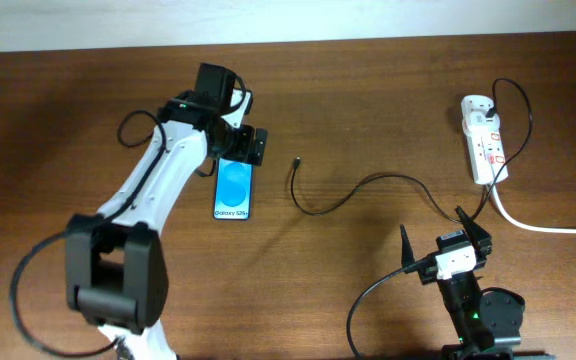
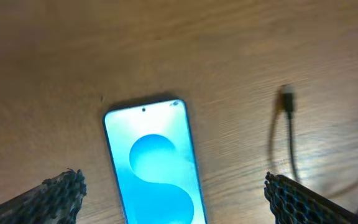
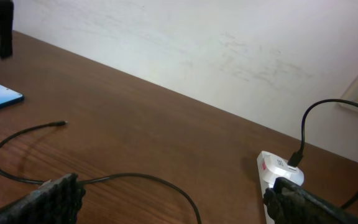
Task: Plug charger to phone and switch on socket
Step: 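Move the left gripper over the blue smartphone and lower onto it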
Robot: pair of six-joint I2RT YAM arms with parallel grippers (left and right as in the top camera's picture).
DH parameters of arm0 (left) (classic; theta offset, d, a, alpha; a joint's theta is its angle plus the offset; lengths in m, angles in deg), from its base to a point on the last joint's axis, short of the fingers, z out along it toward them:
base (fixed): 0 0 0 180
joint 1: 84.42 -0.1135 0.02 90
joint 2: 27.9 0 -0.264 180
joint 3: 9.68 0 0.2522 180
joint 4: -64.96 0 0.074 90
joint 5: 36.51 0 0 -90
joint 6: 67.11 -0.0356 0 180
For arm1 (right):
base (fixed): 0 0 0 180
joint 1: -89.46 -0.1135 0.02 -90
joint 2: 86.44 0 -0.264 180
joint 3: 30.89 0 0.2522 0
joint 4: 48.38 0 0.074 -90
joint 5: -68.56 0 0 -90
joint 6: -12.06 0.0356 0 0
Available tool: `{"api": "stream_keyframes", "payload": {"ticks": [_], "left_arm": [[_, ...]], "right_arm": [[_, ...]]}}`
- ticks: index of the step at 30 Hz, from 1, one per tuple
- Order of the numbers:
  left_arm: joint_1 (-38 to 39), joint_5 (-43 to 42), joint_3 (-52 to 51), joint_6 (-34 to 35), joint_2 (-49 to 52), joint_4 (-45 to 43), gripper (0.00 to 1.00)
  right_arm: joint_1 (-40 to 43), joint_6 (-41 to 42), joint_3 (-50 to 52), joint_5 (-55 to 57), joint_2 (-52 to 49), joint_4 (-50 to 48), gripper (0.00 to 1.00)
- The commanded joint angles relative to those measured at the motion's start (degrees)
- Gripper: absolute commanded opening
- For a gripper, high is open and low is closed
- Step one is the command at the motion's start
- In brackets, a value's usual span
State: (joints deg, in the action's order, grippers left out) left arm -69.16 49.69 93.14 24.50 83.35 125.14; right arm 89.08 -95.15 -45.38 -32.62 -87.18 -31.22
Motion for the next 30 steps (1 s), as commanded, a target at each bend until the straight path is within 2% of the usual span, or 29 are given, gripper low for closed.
{"api": "stream_keyframes", "payload": {"ticks": [1, 8, 18, 30], "left_arm": [[-0.42, 0.66, 1.20, 3.56, 3.45, 1.46, 0.99], [-0.39, 0.04, 0.98, 3.54, 7.26, 4.94, 0.99], [-0.39, 0.28, 0.98, 3.56, 12.09, 4.59, 0.99], [-0.37, 2.84, 0.98, 5.29, 12.57, 5.25, 0.99]], "right_arm": [[-0.42, -0.13, 0.42, 0.48, 0.48, 0.22, 0.98], [-0.42, -0.13, 0.42, 0.48, 0.48, 0.22, 0.98], [-0.42, -0.13, 0.42, 0.48, 0.48, 0.22, 0.98], [-0.42, -0.13, 0.42, 0.50, 0.48, 0.22, 0.98]]}}
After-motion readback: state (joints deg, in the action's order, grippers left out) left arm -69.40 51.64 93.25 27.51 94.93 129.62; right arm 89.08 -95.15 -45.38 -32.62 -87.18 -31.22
